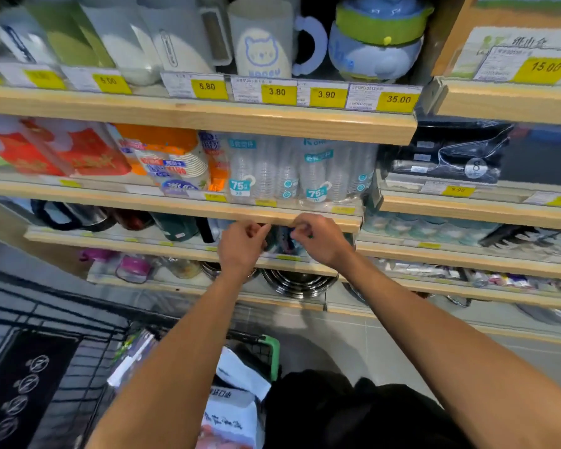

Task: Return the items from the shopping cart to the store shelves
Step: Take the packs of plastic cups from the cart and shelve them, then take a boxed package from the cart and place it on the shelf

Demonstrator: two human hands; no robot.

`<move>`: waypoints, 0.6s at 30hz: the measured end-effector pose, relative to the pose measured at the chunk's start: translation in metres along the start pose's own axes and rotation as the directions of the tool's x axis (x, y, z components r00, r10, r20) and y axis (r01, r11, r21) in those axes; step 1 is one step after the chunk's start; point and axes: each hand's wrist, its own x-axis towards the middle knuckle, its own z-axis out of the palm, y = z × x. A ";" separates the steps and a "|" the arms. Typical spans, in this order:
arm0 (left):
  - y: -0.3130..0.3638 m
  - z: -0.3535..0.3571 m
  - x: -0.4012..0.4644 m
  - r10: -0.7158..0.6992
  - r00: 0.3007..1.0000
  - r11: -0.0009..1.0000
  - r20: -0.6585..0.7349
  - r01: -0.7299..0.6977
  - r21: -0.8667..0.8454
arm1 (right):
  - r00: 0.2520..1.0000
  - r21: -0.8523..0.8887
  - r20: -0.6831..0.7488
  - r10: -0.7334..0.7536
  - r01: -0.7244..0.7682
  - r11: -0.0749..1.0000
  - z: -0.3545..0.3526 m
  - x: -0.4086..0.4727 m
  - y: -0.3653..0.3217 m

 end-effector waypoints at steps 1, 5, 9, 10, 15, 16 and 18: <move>-0.009 -0.007 -0.009 -0.033 0.999 0.999 0.015 0.033 -0.041 | 0.999 0.018 0.040 -0.026 0.025 1.000 0.010 0.000 -0.009; -0.069 -0.037 -0.060 -0.209 0.978 0.968 0.016 0.209 -0.138 | 0.971 -0.038 0.230 -0.063 0.073 0.997 0.062 -0.007 -0.042; -0.150 -0.051 -0.171 -0.567 0.813 0.818 -0.136 0.536 -0.208 | 0.847 -0.181 0.526 -0.079 0.202 0.963 0.127 -0.040 -0.051; -0.166 -0.049 -0.205 -0.645 0.740 0.764 -0.191 0.619 -0.183 | 0.810 -0.243 0.583 -0.063 0.248 0.938 0.138 -0.050 -0.046; -0.208 -0.011 -0.377 -0.829 0.503 0.510 -0.242 0.859 0.038 | 0.735 -0.423 0.671 -0.094 0.485 0.765 0.163 -0.087 -0.025; -0.202 0.002 -0.402 -0.833 0.510 0.501 -0.213 0.860 0.098 | 0.727 -0.428 0.674 -0.129 0.527 0.735 0.165 -0.092 -0.019; -0.185 0.024 -0.422 -0.798 0.597 0.572 -0.088 0.795 0.202 | 0.737 -0.461 0.649 -0.189 0.579 0.672 0.169 -0.091 -0.007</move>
